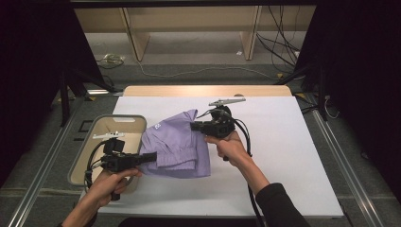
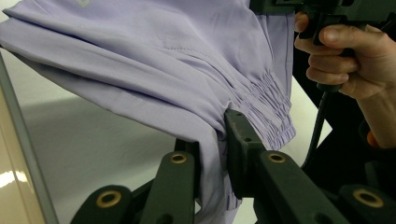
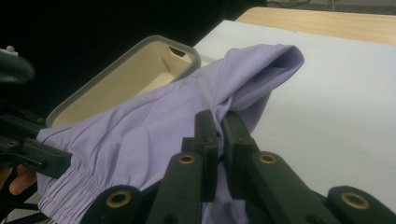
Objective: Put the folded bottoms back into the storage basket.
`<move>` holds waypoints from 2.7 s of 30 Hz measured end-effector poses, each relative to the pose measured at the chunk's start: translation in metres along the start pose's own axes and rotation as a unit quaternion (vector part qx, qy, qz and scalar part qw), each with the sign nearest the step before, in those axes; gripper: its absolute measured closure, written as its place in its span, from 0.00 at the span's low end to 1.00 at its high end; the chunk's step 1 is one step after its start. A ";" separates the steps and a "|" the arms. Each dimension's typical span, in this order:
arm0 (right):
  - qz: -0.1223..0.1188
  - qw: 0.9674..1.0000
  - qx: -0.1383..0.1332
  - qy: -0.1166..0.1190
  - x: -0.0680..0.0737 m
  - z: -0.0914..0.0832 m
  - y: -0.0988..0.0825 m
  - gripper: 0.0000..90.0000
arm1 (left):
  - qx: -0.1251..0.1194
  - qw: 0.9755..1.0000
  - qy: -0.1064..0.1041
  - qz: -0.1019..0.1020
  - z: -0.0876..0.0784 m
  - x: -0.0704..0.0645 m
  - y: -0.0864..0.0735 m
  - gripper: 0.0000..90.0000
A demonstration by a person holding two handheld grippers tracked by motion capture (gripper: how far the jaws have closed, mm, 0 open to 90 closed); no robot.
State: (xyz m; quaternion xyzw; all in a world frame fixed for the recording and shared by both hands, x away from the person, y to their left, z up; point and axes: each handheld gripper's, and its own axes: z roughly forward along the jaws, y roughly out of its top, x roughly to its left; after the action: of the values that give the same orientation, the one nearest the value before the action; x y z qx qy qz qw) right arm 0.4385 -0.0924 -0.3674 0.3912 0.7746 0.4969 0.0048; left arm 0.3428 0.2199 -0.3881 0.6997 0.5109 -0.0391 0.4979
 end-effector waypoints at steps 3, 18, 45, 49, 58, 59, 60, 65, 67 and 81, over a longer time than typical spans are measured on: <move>-0.002 1.000 -0.002 0.002 0.002 0.000 0.001 0.97 | -0.002 1.000 0.002 0.004 -0.003 -0.001 0.001 0.89; -0.012 1.000 -0.014 0.011 0.013 0.000 0.011 0.97 | -0.025 1.000 -0.002 0.003 -0.022 -0.001 0.006 0.89; -0.024 0.999 -0.008 0.029 0.040 0.045 0.038 0.97 | -0.057 0.998 0.018 -0.029 -0.067 0.032 0.015 0.89; -0.025 0.999 -0.005 0.029 0.044 0.054 0.042 0.97 | -0.061 0.997 0.023 -0.036 -0.073 0.038 0.016 0.89; -0.023 0.999 0.003 0.029 0.051 0.072 0.048 0.97 | -0.066 0.996 0.036 -0.046 -0.080 0.049 0.017 0.89; -0.024 0.999 0.003 0.029 0.051 0.073 0.049 0.97 | -0.068 0.996 0.037 -0.047 -0.081 0.050 0.017 0.89; -0.024 0.999 0.004 0.029 0.052 0.075 0.050 0.96 | -0.068 0.996 0.038 -0.048 -0.082 0.051 0.017 0.89; -0.024 0.999 0.006 0.027 0.056 0.083 0.053 0.96 | -0.072 0.995 0.044 -0.056 -0.086 0.059 0.017 0.89; -0.023 0.999 0.007 0.026 0.057 0.086 0.053 0.96 | -0.072 0.995 0.046 -0.058 -0.087 0.062 0.016 0.89; -0.020 0.999 0.015 0.025 0.069 0.111 0.057 0.96 | -0.083 0.992 0.063 -0.077 -0.102 0.081 0.016 0.89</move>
State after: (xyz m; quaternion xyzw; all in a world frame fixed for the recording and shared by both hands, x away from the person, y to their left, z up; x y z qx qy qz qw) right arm 0.4689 0.0461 -0.3532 0.3628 0.7896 0.4947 -0.0103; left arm 0.3468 0.3501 -0.3721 0.6153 0.5951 0.0091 0.5168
